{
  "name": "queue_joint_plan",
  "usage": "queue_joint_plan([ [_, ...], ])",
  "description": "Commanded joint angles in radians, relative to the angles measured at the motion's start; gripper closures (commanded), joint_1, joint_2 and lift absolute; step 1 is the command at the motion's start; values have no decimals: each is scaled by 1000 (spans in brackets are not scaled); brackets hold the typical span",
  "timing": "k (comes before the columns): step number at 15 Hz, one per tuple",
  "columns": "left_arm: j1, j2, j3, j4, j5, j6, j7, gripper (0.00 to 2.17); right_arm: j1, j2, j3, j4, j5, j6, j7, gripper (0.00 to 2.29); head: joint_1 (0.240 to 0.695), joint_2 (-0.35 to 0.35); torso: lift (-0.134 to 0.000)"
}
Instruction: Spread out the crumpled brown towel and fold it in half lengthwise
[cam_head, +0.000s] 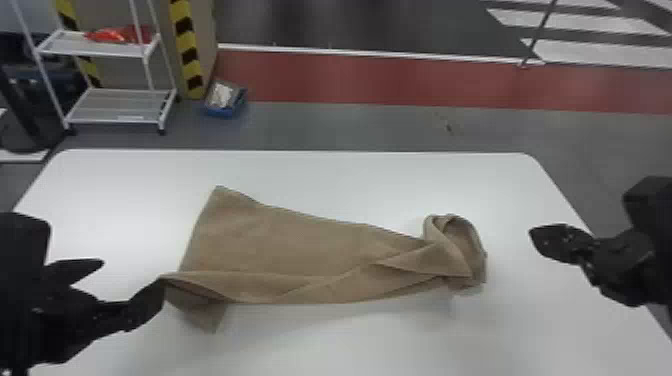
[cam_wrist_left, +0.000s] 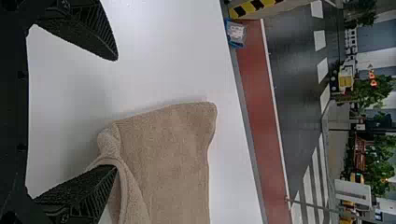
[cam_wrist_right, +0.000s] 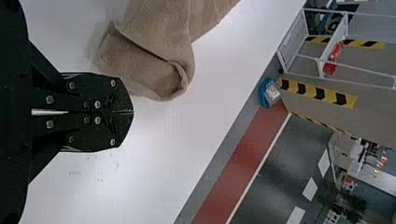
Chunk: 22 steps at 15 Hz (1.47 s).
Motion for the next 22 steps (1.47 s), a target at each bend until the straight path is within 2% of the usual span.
queue_joint_plan([
  [1, 0, -2, -12, -2, -1, 0, 3, 80, -8, -2, -2, -17, 0, 32, 54, 1379, 695, -149, -125],
  [2, 0, -2, -15, -2, -3, 0, 6, 80, 24, 1, 46, -17, 24, 23, 57, 957, 695, -160, -125],
  [3, 0, -2, -15, -2, -3, 0, 6, 80, 52, 7, 98, -13, 80, 4, 54, 532, 695, -159, -125],
  [4, 0, -1, -14, -4, -3, 0, 3, 80, 64, 9, 136, 3, 121, 4, 53, 336, 695, -151, -125],
  [6, 5, -1, -9, -5, -3, 0, 3, 80, 66, 9, 167, 41, 149, 1, 31, 208, 695, -111, -125],
  [10, 9, -2, -15, -8, -4, 0, 3, 80, 70, 18, 247, 87, 193, 1, -88, 147, 695, -97, -125],
  [12, 12, -2, -15, -11, -3, 0, 5, 80, 61, 20, 294, 115, 209, 1, -144, 265, 695, -94, -125],
  [15, 20, -2, -14, -18, -3, 0, 3, 80, 52, 27, 348, 138, 225, -2, -170, 424, 695, -69, -125],
  [17, 28, -1, -12, -22, -3, -3, 2, 80, 46, 27, 366, 150, 236, -5, -180, 734, 695, -54, -125],
  [18, 31, -1, -10, -24, -3, -6, 2, 83, 46, 27, 371, 150, 236, -14, -187, 1048, 695, -48, -125],
  [20, 31, -1, -7, -24, -1, -6, 0, 83, 49, 29, 368, 148, 236, -23, -234, 1943, 695, -37, -125],
  [22, 31, 3, -1, -24, 3, -6, -2, 83, 61, 29, 336, 133, 221, -72, -243, 2020, 695, -39, -125],
])
